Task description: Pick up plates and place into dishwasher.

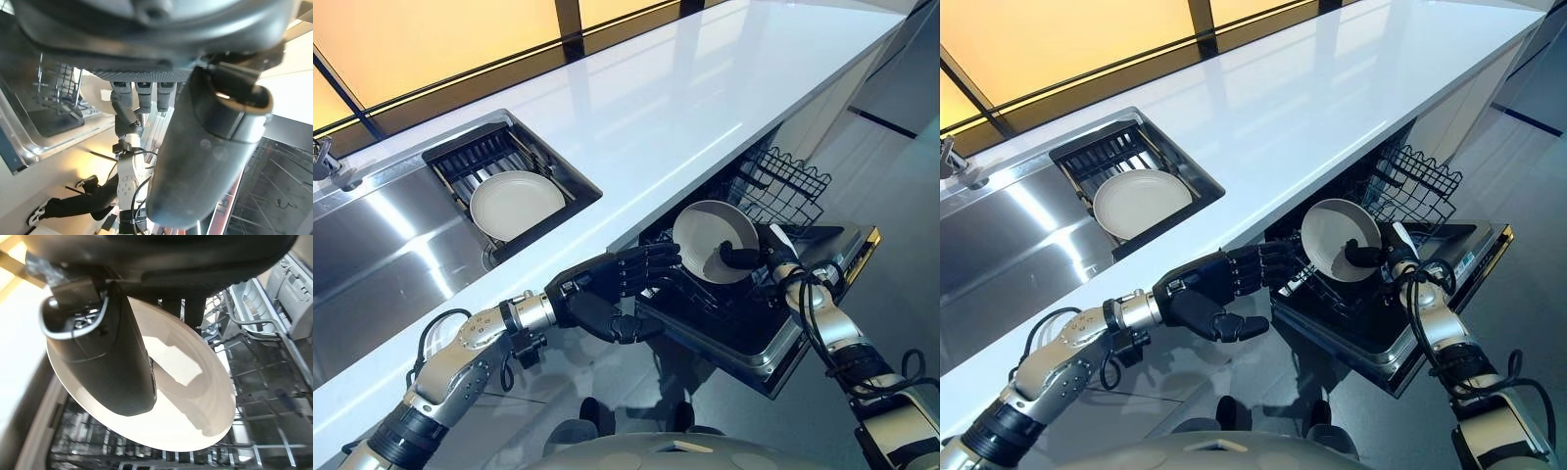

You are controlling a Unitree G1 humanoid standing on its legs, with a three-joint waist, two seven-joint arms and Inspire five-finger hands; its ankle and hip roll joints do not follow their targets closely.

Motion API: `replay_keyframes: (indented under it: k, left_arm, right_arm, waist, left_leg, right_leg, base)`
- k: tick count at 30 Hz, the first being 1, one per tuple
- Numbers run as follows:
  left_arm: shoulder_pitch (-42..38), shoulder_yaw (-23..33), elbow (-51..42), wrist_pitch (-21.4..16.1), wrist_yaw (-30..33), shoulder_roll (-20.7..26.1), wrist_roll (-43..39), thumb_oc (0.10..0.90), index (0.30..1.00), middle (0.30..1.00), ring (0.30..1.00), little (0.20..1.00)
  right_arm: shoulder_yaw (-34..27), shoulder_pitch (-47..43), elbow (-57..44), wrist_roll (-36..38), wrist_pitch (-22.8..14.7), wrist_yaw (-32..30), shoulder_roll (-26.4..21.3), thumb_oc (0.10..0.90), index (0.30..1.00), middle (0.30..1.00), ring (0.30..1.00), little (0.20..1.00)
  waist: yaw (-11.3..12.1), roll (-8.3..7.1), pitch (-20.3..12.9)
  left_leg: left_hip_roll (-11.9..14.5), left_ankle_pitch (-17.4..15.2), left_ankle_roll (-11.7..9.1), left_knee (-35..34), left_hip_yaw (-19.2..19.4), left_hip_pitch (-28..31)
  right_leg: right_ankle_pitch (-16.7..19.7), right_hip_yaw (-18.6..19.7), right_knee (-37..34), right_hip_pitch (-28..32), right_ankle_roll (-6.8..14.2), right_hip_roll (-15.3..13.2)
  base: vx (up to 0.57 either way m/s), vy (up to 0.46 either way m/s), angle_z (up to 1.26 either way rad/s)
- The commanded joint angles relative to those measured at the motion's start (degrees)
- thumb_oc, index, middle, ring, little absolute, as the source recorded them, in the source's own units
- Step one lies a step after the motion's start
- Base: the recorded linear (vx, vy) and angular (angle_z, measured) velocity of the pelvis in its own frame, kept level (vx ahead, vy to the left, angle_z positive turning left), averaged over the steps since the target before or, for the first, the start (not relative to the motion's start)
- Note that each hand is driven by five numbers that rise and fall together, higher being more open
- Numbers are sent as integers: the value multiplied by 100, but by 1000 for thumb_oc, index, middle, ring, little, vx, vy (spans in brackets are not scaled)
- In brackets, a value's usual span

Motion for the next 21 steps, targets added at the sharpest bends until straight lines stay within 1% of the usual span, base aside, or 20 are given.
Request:
replay_keyframes:
  k: [1,5,8,11,14,21]
  left_arm:
    - [-432,63,-229,-670,41,31,-395,800,900,900,900,900]
    - [-483,159,-298,-789,76,36,-395,800,900,900,900,900]
    - [-544,196,-349,-782,-4,20,-339,800,900,900,900,900]
    - [-585,220,-380,-787,-37,45,-384,800,900,900,900,900]
    - [-604,242,-391,-733,-56,-5,-355,800,900,900,900,900]
    - [-646,259,-415,-693,-82,-22,-373,800,900,900,900,900]
  right_arm:
    - [192,-1046,113,-500,-143,-117,-375,100,300,300,300,200]
    - [476,-1221,397,-984,95,-128,-368,100,300,300,300,200]
    - [716,-1390,613,-1222,360,106,-303,100,300,300,300,200]
    - [914,-1472,706,-1246,549,368,-262,100,300,300,300,200]
    - [1038,-1479,820,-1274,605,623,-190,100,300,300,300,200]
    - [1125,-1419,820,-1281,602,754,-97,100,300,300,300,200]
  waist:
    - [132,-23,-237]
    - [228,-28,-235]
    - [300,-29,-239]
    - [342,-32,-250]
    - [368,-37,-255]
    - [376,-37,-250]
  left_leg:
    - [-465,-368,403,25,-97,88]
    - [-472,-353,390,25,-161,67]
    - [-482,-340,375,25,-226,56]
    - [-486,-329,363,25,-260,39]
    - [-487,-324,356,25,-283,43]
    - [-495,-320,357,25,-300,50]
  right_leg:
    - [-79,-242,53,266,34,212]
    - [-99,-310,53,283,17,200]
    - [-111,-366,53,296,7,193]
    - [-120,-397,53,296,6,183]
    - [-130,-421,53,308,-6,177]
    - [-131,-431,53,318,-11,171]
  base:
    - [0,0,0]
    - [3,1,11]
    - [5,-2,9]
    - [1,-1,5]
    - [7,5,6]
    - [1,2,4]
